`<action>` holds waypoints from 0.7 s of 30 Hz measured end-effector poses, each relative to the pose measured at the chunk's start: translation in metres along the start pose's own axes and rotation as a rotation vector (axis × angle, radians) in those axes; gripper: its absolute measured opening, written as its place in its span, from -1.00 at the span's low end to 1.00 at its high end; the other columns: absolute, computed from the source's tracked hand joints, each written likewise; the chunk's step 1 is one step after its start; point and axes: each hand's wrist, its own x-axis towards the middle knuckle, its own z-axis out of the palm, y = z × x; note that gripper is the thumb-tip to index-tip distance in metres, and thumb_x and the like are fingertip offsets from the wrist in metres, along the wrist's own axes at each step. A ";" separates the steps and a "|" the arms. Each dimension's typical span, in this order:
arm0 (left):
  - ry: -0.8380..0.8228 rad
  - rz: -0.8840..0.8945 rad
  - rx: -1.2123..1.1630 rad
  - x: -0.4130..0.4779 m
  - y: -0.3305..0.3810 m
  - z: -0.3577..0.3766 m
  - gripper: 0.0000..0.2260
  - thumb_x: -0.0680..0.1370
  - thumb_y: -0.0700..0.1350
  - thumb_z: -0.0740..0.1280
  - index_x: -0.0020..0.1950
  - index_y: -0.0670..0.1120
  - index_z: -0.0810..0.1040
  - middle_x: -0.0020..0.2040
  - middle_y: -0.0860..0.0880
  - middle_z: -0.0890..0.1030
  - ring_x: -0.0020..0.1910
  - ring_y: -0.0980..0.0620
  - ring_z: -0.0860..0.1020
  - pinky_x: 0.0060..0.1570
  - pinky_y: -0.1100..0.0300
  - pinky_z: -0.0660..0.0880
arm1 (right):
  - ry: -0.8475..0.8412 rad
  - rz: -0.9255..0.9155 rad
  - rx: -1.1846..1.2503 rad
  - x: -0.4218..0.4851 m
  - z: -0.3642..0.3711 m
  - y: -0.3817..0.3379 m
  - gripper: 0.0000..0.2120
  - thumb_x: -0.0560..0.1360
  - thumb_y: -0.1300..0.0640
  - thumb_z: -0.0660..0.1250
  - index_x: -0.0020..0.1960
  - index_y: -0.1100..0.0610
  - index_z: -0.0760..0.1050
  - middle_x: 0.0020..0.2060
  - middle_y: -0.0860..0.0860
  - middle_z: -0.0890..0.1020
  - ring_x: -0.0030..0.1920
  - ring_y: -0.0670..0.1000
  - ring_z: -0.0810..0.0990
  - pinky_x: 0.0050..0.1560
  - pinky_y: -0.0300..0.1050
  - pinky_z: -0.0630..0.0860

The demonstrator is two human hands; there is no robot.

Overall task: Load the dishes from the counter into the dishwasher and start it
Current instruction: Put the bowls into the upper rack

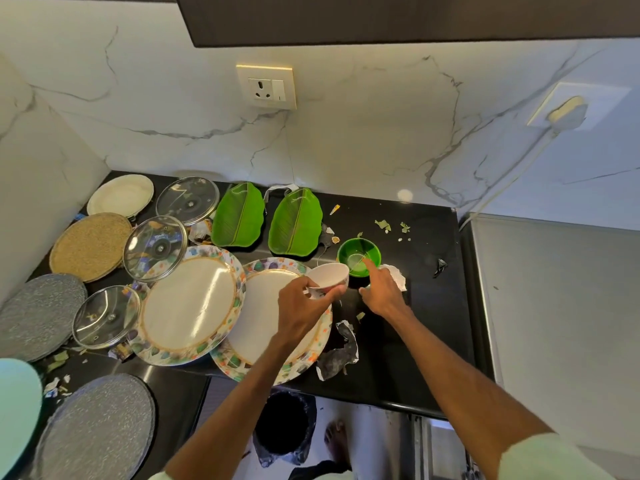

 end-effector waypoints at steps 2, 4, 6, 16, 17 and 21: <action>-0.005 -0.016 -0.023 0.001 -0.001 -0.012 -0.56 0.31 0.36 0.52 -0.20 -0.01 0.64 -0.25 0.12 0.66 -0.22 0.18 0.60 -0.29 0.43 0.47 | -0.034 0.016 -0.028 0.012 0.007 -0.003 -0.39 0.57 0.12 0.38 0.54 -0.01 0.21 0.29 0.25 0.42 0.19 0.18 0.55 0.20 0.06 0.52; -0.011 -0.038 -0.044 0.001 -0.004 -0.020 -0.57 0.32 0.35 0.51 -0.25 -0.02 0.63 -0.30 0.12 0.64 -0.25 0.17 0.59 -0.32 0.44 0.42 | -0.028 0.048 -0.048 0.020 0.013 -0.002 -0.55 0.59 0.09 0.35 0.45 0.06 0.36 0.29 0.24 0.43 0.21 0.18 0.54 0.20 0.07 0.53; -0.019 -0.060 -0.057 0.000 -0.007 -0.025 -0.54 0.31 0.37 0.50 -0.29 -0.03 0.61 -0.33 0.10 0.63 -0.28 0.16 0.57 -0.32 0.41 0.41 | 0.045 0.054 -0.030 0.023 0.018 0.003 -0.72 0.60 0.07 0.35 0.28 0.12 0.49 0.23 0.22 0.47 0.18 0.16 0.52 0.14 0.06 0.54; -0.369 -0.172 -0.382 -0.020 0.013 -0.014 -0.46 0.33 0.29 0.56 -0.23 -0.20 0.55 -0.30 -0.16 0.58 -0.20 -0.10 0.62 0.00 -0.03 0.61 | 0.067 0.229 0.893 -0.068 -0.023 0.031 -0.45 0.25 -0.35 0.56 -0.09 0.11 0.65 -0.13 0.05 0.72 -0.08 0.02 0.71 -0.02 -0.02 0.66; -0.420 -0.161 -0.426 -0.023 0.021 -0.011 -0.43 0.34 0.22 0.58 -0.13 -0.28 0.54 -0.22 -0.22 0.61 -0.15 -0.12 0.64 0.03 -0.07 0.62 | 0.048 0.290 1.069 -0.082 -0.028 0.043 -0.43 0.26 -0.29 0.58 -0.03 0.16 0.64 -0.02 0.11 0.71 0.01 0.05 0.72 0.08 0.06 0.66; -0.613 -0.151 -0.513 -0.045 0.052 0.009 -0.45 0.38 0.00 0.60 0.25 -0.20 0.50 0.07 -0.20 0.68 0.02 -0.07 0.69 -0.07 0.08 0.64 | -0.011 0.396 1.602 -0.144 -0.055 0.092 -0.43 0.40 -0.10 0.53 0.27 0.23 0.56 0.21 0.25 0.61 0.19 0.21 0.65 0.25 0.23 0.56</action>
